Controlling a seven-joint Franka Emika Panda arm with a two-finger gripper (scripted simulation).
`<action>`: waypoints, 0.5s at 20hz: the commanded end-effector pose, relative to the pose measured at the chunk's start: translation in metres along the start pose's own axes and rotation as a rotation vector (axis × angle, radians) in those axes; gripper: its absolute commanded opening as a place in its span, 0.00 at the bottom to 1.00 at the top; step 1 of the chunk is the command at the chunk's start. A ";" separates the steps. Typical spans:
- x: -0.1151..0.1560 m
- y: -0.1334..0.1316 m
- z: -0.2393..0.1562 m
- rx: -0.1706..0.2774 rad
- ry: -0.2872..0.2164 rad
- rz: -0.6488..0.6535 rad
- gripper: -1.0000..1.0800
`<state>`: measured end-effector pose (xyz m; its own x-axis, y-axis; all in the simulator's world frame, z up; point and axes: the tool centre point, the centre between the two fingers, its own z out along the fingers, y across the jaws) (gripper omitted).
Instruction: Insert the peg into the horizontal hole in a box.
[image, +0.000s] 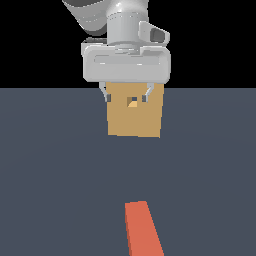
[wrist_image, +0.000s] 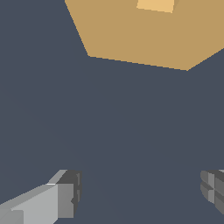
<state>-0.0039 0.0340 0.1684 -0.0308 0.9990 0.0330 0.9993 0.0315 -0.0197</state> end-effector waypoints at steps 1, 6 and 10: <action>0.000 0.000 0.000 0.000 0.000 0.000 0.96; -0.009 0.000 0.002 0.000 -0.001 -0.003 0.96; -0.028 0.000 0.008 -0.001 -0.003 -0.010 0.96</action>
<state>-0.0036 0.0150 0.1624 -0.0393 0.9987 0.0312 0.9990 0.0399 -0.0181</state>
